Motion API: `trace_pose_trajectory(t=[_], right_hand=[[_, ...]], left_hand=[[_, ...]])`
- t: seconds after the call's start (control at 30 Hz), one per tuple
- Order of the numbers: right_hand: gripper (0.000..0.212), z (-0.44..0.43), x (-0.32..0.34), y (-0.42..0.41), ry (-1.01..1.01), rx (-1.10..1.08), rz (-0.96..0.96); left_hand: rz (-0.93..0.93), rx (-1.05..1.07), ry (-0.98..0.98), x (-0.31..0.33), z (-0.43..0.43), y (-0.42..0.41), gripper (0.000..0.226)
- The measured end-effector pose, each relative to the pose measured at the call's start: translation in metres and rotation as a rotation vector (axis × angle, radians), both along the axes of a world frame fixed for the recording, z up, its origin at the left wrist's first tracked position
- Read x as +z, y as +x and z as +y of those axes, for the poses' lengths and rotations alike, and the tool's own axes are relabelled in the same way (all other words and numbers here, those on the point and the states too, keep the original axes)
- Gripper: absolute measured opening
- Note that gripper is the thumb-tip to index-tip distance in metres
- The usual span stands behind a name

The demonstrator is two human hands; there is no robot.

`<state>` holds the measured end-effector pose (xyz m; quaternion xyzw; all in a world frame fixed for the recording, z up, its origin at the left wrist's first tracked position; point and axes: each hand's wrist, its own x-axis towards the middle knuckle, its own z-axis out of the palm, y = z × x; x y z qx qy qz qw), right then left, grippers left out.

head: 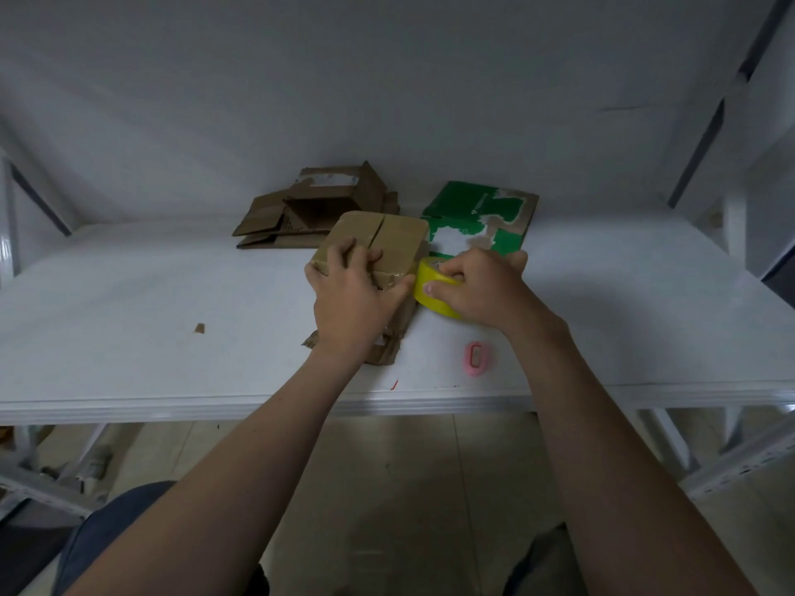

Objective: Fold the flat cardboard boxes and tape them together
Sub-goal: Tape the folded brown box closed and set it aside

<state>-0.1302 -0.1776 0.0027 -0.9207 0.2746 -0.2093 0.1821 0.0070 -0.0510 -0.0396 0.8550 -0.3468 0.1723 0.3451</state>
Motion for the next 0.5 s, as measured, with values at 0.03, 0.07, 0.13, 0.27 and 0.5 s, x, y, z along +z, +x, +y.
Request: trace_pose_trajectory(t=[0.03,0.07,0.13,0.27,0.5], right_hand=[[0.035,0.000,0.000,0.001,-0.015,0.014,0.010],[0.033,-0.001,0.000,0.001,-0.025,0.019,0.017],[0.030,-0.002,-0.001,0.001,-0.019,0.019,0.018],[0.039,0.001,0.002,-0.004,0.077,0.005,0.044],[0.058,0.036,0.039,-0.021,0.222,0.040,0.095]], left_hand=[[-0.011,0.022,-0.026,0.000,-0.002,-0.003,0.066],[-0.018,0.046,-0.042,-0.001,-0.004,-0.005,0.064],[-0.005,0.073,-0.032,0.001,-0.006,-0.008,0.065],[0.025,0.025,0.034,0.011,0.002,-0.003,0.067],[-0.082,-0.154,0.134,0.055,0.033,0.008,0.070]])
